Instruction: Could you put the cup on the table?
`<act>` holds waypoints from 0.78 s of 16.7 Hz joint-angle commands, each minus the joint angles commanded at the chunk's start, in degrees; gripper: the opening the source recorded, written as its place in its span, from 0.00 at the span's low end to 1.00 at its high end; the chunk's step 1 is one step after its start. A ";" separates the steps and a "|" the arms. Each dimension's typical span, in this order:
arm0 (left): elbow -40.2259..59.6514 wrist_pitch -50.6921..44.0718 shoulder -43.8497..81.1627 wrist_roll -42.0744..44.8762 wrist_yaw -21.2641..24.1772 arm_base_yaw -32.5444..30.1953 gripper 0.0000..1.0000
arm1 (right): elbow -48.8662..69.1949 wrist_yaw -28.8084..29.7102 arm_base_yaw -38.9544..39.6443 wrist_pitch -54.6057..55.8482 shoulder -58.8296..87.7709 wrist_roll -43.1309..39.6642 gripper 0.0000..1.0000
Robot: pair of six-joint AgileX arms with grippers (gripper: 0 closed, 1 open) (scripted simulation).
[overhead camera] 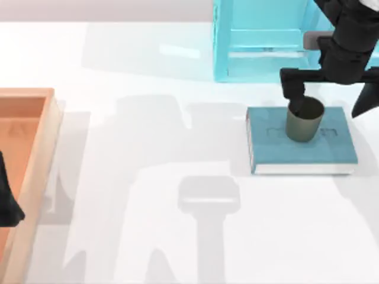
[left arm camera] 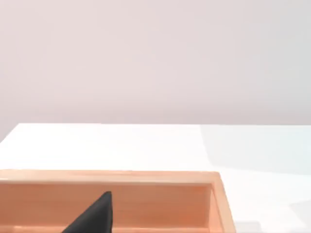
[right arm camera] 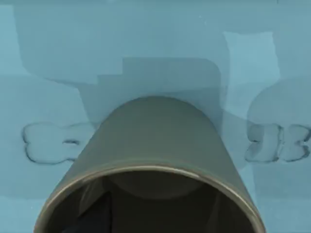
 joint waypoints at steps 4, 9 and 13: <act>0.00 0.00 0.00 0.00 0.00 0.00 1.00 | -4.44 0.00 0.10 4.38 -0.38 0.10 1.00; 0.00 0.00 0.00 0.00 0.00 0.00 1.00 | -4.44 0.00 0.10 4.38 -0.38 0.10 0.85; 0.00 0.00 0.00 0.00 0.00 0.00 1.00 | -4.44 0.00 0.10 4.38 -0.38 0.10 0.55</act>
